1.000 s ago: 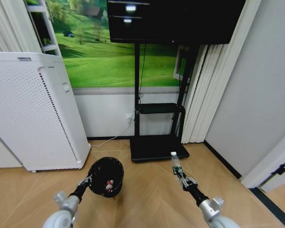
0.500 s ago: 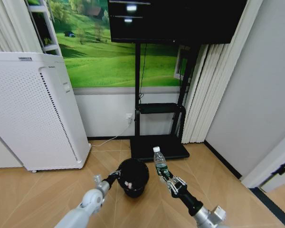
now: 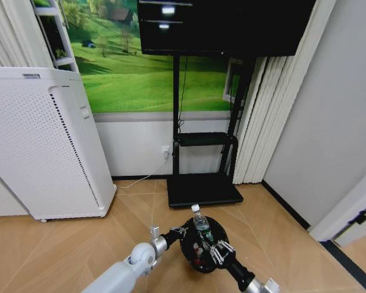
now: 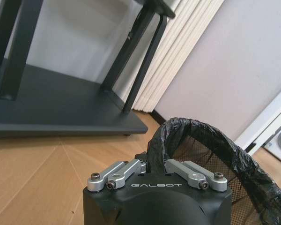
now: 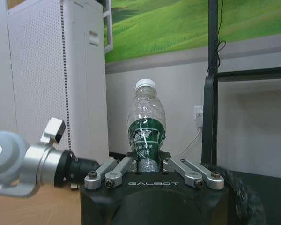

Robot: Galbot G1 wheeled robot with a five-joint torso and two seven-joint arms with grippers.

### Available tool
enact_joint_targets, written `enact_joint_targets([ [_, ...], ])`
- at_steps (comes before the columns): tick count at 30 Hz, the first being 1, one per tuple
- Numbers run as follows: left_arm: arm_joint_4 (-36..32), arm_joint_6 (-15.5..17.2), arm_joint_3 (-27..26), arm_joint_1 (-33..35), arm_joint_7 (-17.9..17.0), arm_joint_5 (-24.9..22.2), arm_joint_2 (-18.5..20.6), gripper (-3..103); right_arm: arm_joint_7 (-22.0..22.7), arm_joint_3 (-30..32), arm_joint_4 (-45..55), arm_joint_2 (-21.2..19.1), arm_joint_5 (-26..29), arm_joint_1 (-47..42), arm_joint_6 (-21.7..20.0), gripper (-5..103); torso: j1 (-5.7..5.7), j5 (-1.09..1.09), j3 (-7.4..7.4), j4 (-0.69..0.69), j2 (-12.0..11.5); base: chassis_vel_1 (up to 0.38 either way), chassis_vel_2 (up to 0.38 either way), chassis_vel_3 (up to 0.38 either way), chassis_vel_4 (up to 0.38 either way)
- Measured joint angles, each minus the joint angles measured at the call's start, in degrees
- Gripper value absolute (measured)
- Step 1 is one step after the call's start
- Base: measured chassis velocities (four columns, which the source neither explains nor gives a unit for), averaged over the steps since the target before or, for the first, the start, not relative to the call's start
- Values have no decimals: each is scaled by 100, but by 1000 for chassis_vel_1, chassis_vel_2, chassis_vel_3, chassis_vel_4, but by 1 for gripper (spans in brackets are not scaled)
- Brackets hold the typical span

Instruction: Pick up the trash bin and place the garbage on the floor into it.

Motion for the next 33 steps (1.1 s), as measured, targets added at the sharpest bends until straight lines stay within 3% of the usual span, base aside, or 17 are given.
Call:
enact_joint_targets([
  [6, -209, 26, -331, 199, 21, -31, 60, 7, 34, -82, -102, 0, -50, 51, 0, 27, 0, -1, 0, 0, 0, 0, 0, 0, 0],
  [8, -380, 68, -619, 379, -15, -52, 124, 7, 105, -116, -2, 13, -35, 72, -10, 42, 0, -1, 0, -1, 0, 0, 0, 0, 0],
  [15, -719, 108, -1173, 853, -72, -39, 229, 7, 178, -115, 201, 37, 14, 72, -21, 64, 0, -2, 0, 0, -1, 0, 0, 0, 0],
  [17, -878, 109, -1401, 1132, -105, -44, 222, 7, 186, -109, 262, 78, 50, 38, -21, 76, 0, -1, 0, 0, -1, 0, 0, 0, 0],
  [20, -978, 111, -1567, 1357, -118, 13, 222, 7, 196, -99, 294, 94, 57, 21, -21, 80, 0, -2, 0, -1, -1, 0, 0, 0, 0],
  [22, -1203, 104, -1904, 1713, -299, 105, 222, 7, 371, -27, 343, 128, 125, 26, -21, 96, 0, -2, 0, 0, -1, 0, 0, 0, 0],
  [26, -1508, 94, -2424, 2154, -630, 133, 208, 7, 817, 129, 380, 192, 104, 63, -168, 100, 0, -2, -1, -2, -1, 0, 0, 0, 0],
  [28, -1876, 100, -3157, 2732, -1007, 231, 137, 7, 1328, 293, 379, 234, 69, 111, -261, 100, 0, -2, 0, 1, -1, 0, 0, 0, 0],
  [31, -2067, 120, -3541, 3000, -1180, 278, 85, 7, 1529, 366, 379, 254, 87, 124, -311, 100, 0, 0, -1, 0, -1, 0, 0, 0, 0],
  [33, -2502, 217, -4558, 3746, -1578, 474, -137, 7, 1871, 516, 387, 313, 222, 169, -465, 100, 0, -3, -1, -2, -1, 0, 0, 0, 0],
])
